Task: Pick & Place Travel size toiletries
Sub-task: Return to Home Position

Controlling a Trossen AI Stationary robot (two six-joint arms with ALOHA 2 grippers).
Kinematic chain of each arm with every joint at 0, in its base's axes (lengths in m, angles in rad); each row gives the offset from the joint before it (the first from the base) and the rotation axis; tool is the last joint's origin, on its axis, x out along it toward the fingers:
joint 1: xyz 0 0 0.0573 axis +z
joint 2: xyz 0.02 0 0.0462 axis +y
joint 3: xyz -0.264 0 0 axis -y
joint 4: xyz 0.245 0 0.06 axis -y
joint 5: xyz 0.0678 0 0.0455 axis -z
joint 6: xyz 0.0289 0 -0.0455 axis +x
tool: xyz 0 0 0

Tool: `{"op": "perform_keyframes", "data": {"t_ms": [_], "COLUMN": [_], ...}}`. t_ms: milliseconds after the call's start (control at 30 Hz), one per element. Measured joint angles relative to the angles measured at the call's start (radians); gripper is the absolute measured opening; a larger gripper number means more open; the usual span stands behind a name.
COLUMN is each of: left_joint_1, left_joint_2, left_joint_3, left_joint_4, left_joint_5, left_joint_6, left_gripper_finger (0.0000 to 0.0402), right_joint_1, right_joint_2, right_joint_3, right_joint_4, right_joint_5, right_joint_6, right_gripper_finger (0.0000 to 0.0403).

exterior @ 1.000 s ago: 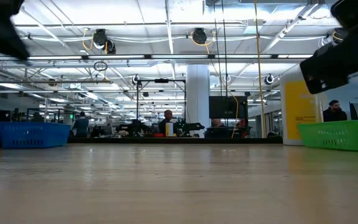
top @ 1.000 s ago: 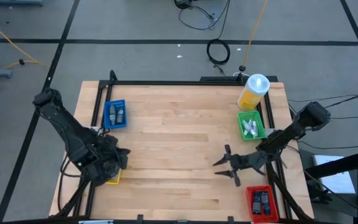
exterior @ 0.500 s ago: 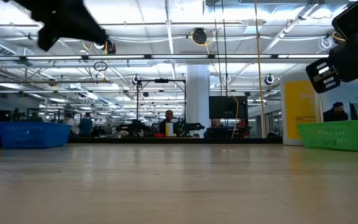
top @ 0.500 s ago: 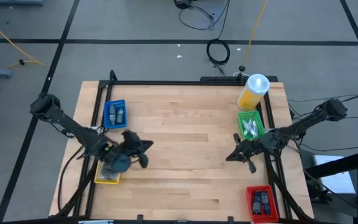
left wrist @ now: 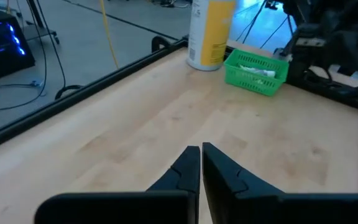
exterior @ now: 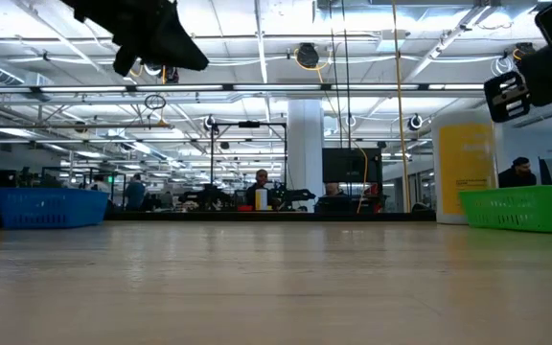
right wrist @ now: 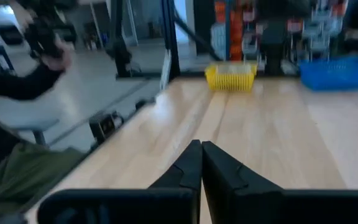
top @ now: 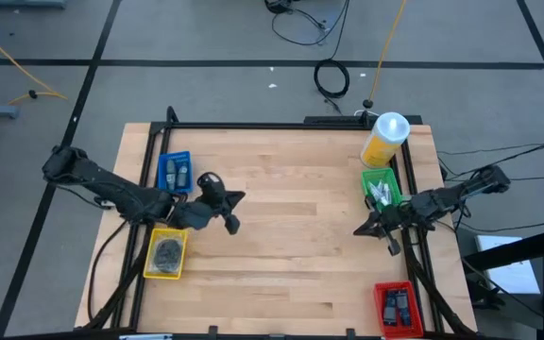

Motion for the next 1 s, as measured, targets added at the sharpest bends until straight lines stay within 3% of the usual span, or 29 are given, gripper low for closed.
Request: {"op": "perform_keyframes", "data": {"t_ms": [200, 567, 833, 1000], "left_joint_1": [0.053, 0.119, 0.291, 0.441], "left_joint_2": [0.000, -0.005, -0.195, -0.390], "left_joint_3": [0.000, -0.029, -0.258, -0.370], "left_joint_4": [0.001, 0.057, 0.321, 0.331], "left_joint_5": [0.034, 0.125, 0.416, 0.577], "left_joint_6": [0.056, 0.196, 0.353, 0.416], "left_gripper_finger": [0.0003, 0.0003, 0.0005, 0.0006], "right_joint_1": [-0.009, -0.151, -0.198, -0.198], "right_joint_2": [-0.102, -0.101, -0.099, -0.099], "right_joint_3": [-0.056, -0.062, -0.064, -0.064], "right_joint_4": [0.032, -0.026, -0.021, 0.035], "right_joint_5": [-0.001, -0.026, -0.045, -0.048], "right_joint_6": [-0.038, -0.086, -0.091, -0.091], "right_gripper_finger": [0.0001, 0.0000, 0.0000, 0.0000]}}
